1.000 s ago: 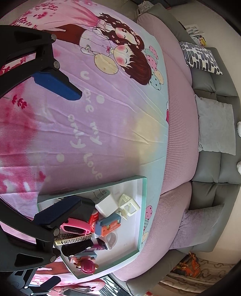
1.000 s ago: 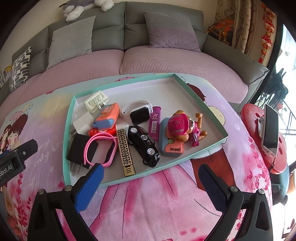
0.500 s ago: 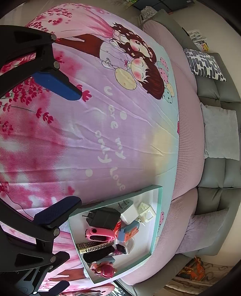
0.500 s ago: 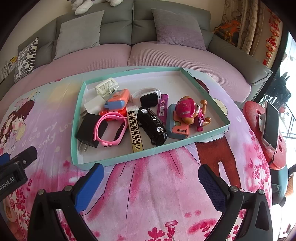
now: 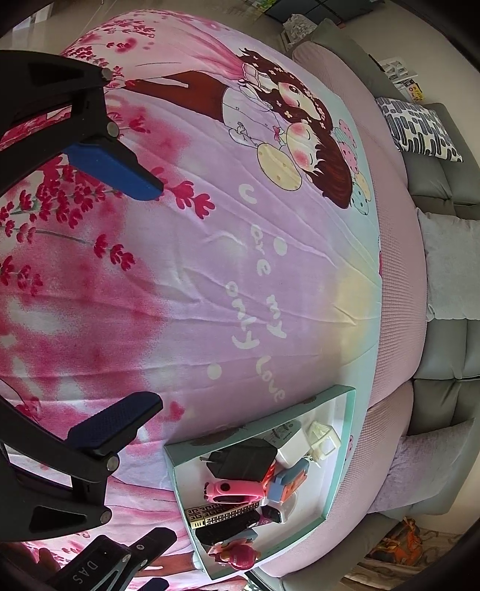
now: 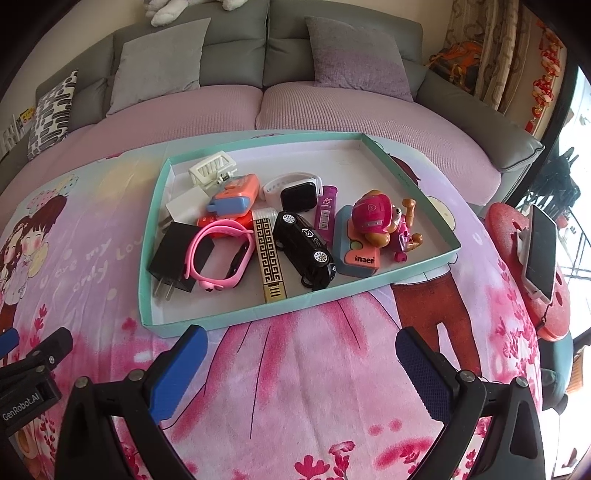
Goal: Organize rigid objects
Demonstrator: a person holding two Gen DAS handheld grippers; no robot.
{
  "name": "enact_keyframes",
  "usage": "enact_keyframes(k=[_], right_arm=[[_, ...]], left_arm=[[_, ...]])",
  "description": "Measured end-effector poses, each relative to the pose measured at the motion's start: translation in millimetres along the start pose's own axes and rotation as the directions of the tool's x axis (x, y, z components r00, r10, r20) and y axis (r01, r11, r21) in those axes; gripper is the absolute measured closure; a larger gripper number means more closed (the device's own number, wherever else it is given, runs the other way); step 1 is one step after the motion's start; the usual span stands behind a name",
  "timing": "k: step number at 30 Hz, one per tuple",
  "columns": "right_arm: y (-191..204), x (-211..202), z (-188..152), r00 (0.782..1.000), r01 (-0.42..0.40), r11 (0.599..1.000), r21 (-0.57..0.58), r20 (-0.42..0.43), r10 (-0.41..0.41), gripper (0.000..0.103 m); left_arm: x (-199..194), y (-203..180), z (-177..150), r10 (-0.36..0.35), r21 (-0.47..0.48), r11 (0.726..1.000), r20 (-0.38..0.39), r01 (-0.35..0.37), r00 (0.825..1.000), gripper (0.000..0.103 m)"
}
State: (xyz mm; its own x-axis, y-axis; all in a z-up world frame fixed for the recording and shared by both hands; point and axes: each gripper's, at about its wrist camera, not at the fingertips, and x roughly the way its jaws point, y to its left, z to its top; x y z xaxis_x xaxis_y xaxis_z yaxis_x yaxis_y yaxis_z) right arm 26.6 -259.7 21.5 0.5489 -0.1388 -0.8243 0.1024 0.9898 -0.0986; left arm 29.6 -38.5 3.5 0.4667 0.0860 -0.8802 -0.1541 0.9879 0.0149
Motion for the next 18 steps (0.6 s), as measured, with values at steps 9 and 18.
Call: enact_keyframes(k=[9, 18], right_arm=[[1.4, 6.0, -0.2, 1.0, -0.008, 1.0, 0.007, 0.003, 0.007, 0.0], [0.5, 10.5, 0.8, 1.0, -0.022, 0.999, 0.025, 0.005, 0.022, 0.0]], left_arm=[[10.6, 2.0, 2.3, 0.008, 0.007, 1.0, -0.016, -0.008, 1.0, 0.0], [13.3, -3.6, 4.9, 0.013, 0.032, 0.999, 0.002, -0.013, 1.0, 0.0]])
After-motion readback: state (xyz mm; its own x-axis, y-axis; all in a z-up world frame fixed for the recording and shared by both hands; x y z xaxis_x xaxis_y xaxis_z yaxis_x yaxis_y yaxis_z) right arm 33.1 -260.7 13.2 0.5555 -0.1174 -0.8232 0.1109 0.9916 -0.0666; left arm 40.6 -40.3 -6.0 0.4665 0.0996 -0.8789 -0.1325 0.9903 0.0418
